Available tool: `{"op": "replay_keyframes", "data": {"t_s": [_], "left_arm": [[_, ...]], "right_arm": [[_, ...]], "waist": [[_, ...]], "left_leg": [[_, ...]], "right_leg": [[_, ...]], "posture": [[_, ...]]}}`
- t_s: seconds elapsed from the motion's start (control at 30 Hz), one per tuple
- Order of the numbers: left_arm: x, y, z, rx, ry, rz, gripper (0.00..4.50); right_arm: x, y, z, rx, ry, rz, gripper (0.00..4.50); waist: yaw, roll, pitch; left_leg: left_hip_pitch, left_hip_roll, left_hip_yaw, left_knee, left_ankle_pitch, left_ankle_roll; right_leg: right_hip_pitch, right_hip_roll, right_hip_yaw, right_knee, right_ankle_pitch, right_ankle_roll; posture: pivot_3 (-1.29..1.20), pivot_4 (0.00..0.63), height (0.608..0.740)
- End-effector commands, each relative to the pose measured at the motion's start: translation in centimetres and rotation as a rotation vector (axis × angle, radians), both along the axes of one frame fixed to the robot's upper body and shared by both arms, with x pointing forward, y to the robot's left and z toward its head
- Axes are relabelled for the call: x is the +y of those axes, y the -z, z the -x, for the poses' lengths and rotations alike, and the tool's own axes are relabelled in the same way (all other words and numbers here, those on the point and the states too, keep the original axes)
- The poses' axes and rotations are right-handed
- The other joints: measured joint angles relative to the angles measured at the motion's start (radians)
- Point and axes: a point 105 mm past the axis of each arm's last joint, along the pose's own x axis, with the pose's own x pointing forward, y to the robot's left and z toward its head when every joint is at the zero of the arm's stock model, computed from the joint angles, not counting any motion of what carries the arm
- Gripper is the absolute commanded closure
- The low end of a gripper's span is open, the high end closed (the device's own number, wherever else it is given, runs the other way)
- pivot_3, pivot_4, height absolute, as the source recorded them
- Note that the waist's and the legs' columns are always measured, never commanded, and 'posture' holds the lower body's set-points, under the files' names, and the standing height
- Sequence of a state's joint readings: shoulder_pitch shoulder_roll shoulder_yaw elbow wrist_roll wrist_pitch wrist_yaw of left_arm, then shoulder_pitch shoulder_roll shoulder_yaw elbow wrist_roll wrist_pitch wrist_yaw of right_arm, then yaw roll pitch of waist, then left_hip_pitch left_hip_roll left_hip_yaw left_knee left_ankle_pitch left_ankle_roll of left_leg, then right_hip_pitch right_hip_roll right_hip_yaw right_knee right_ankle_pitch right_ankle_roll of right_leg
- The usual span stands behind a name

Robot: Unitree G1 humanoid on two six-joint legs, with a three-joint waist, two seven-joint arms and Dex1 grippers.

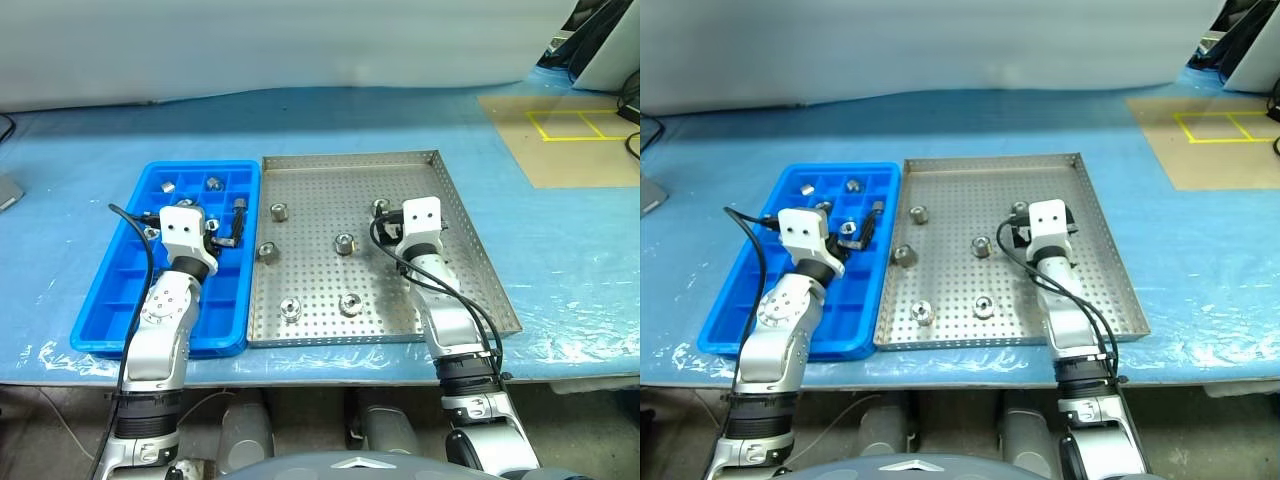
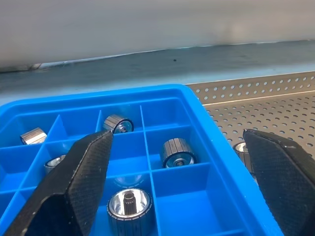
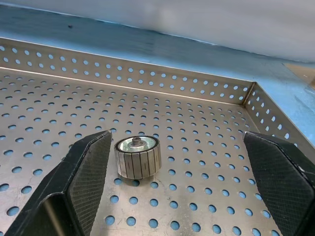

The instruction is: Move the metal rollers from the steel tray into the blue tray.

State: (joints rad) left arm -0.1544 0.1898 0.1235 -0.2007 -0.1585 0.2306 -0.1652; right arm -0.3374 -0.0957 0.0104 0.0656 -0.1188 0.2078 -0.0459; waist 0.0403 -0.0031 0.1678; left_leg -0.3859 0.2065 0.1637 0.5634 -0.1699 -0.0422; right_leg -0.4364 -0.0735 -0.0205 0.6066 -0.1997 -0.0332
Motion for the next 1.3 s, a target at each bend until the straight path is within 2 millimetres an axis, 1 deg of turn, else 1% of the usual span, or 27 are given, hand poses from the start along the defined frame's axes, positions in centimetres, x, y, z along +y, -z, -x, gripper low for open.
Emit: {"op": "replay_keyframes", "data": {"t_s": [0.03, 0.7, 0.9, 0.93, 1.03, 1.13, 1.23, 1.3], "left_arm": [[-0.2, -1.0, 0.0, -0.036, 0.004, -0.001, 0.02], [-0.2, -1.1, -0.1, -0.043, 0.010, 0.000, 0.02], [-0.2, -1.4, -0.1, -0.046, 0.049, -0.014, 0.02], [-0.2, -1.7, -0.2, -0.051, 0.058, -0.014, 0.02], [-0.1, -3.5, -0.7, -0.090, 0.107, -0.032, 0.02], [-0.5, -6.1, -1.6, -0.146, 0.210, -0.074, 0.02], [-1.6, -8.2, -2.9, -0.186, 0.325, -0.141, 0.02], [-2.5, -9.0, -4.3, -0.187, 0.386, -0.214, 0.02]], "right_arm": [[-0.3, -1.6, 0.2, -0.057, 0.011, -0.002, 0.00], [-0.3, -1.8, 0.1, -0.063, 0.004, 0.008, 0.00], [-0.4, -1.9, 0.1, -0.065, 0.004, 0.012, 0.00], [-0.4, -1.9, 0.1, -0.066, 0.004, 0.012, 0.00], [-0.3, -2.2, 0.1, -0.070, -0.011, 0.014, 0.00], [1.1, -3.9, 0.3, -0.119, -0.138, 0.028, 0.00], [1.9, -5.0, 0.3, -0.141, -0.212, 0.042, 0.00], [1.6, -5.1, 0.1, -0.142, -0.209, 0.057, 0.00]], "waist": [[0.000, 0.000, 0.000], [0.000, 0.000, 0.000], [0.000, 0.000, 0.000], [0.000, 0.000, 0.000], [0.000, 0.000, 0.000], [0.000, 0.000, 0.000], [-0.002, 0.000, 0.000], [0.000, 0.000, 0.000]], "left_leg": [[0.000, 0.000, 0.000, 0.000, 0.000, 0.000], [0.000, 0.000, 0.000, 0.000, 0.000, 0.000], [0.000, 0.000, 0.000, 0.000, 0.000, 0.000], [0.000, 0.000, 0.000, 0.000, 0.000, 0.000], [0.000, 0.000, 0.000, 0.000, 0.000, 0.000], [0.000, 0.000, 0.000, 0.001, 0.000, 0.000], [0.001, 0.000, 0.000, 0.001, 0.000, 0.000], [0.001, 0.000, 0.000, 0.002, 0.001, -0.001]], "right_leg": [[0.000, 0.000, 0.000, 0.000, 0.000, 0.000], [0.000, 0.000, 0.000, 0.000, 0.000, 0.000], [0.000, 0.000, 0.000, 0.000, 0.000, 0.000], [0.000, 0.000, 0.000, 0.000, 0.000, 0.000], [0.000, 0.000, 0.000, 0.000, 0.000, 0.000], [0.000, 0.000, 0.000, 0.001, 0.000, 0.000], [0.000, 0.000, 0.001, 0.002, 0.000, 0.000], [0.001, 0.000, 0.001, 0.002, 0.001, -0.001]], "posture": [[-0.04, 0.150, 0.740], [-0.04, 0.150, 0.740], [-0.05, 0.150, 0.740], [-0.06, 0.150, 0.740], [-0.06, 0.150, 0.740], [-0.08, 0.150, 0.740], [-0.09, 0.150, 0.740], [-0.10, 0.150, 0.740]]}}
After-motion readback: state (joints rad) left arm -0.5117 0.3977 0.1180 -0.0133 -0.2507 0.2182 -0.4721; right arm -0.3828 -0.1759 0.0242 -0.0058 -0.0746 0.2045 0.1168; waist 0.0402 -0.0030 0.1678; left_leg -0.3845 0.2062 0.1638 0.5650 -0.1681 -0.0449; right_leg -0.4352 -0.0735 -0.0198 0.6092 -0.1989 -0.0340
